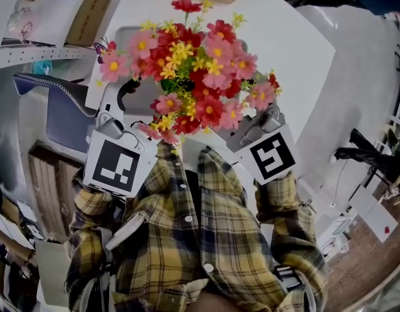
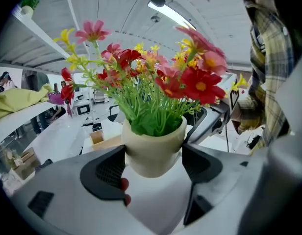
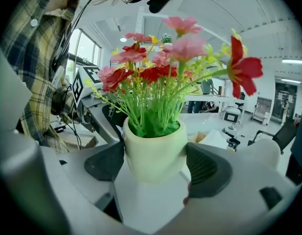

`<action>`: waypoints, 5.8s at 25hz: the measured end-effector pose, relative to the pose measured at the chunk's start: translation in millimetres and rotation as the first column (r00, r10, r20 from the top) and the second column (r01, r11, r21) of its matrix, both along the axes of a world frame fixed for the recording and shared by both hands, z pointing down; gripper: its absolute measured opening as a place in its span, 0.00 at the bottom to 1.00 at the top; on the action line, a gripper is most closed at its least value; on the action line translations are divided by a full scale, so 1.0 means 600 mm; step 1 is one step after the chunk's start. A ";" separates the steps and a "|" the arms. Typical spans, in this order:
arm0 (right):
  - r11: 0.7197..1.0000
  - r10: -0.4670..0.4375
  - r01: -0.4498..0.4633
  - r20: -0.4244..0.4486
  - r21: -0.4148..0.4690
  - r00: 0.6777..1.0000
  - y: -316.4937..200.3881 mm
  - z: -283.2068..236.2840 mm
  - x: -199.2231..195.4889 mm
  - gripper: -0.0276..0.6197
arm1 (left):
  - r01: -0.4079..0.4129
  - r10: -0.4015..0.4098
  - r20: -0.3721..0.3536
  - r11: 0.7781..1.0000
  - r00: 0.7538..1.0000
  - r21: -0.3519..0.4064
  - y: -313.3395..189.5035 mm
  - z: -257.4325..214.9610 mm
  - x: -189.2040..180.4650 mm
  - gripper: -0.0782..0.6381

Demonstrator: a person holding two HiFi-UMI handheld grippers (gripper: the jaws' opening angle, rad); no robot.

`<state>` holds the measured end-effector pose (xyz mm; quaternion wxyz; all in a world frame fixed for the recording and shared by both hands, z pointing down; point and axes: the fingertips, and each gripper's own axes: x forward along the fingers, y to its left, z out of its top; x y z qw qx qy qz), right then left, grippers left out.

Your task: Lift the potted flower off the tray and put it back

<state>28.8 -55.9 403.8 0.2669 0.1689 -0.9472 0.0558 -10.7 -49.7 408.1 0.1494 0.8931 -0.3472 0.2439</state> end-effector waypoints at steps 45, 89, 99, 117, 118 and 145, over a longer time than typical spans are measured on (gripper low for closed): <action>0.998 0.062 -0.062 -0.052 -0.005 0.997 0.002 -0.008 -0.004 0.62 | -0.048 0.046 0.053 0.998 0.998 0.032 -0.003 -0.012 -0.007 0.63; 0.968 0.250 -0.251 0.122 -0.009 0.961 0.018 -0.140 0.034 0.23 | 0.190 -0.185 -0.061 0.977 0.981 0.097 0.027 -0.141 -0.086 0.33; 0.933 0.294 -0.336 0.269 0.127 0.917 0.024 -0.296 0.032 0.05 | 0.212 -0.181 -0.153 0.952 0.972 0.221 0.025 -0.295 -0.062 0.19; 0.927 0.264 -0.337 0.349 0.167 0.899 0.051 -0.404 0.036 0.04 | 0.175 -0.112 -0.196 0.922 0.974 0.344 0.046 -0.393 0.017 0.12; 0.928 0.262 -0.335 0.349 0.166 0.900 0.051 -0.406 0.039 0.04 | 0.172 -0.109 -0.192 0.921 0.975 0.348 0.046 -0.395 0.022 0.12; 0.949 0.221 -0.277 0.315 0.148 0.923 0.033 -0.397 0.031 0.04 | 0.119 -0.073 -0.136 0.922 0.988 0.369 0.005 -0.409 0.034 0.12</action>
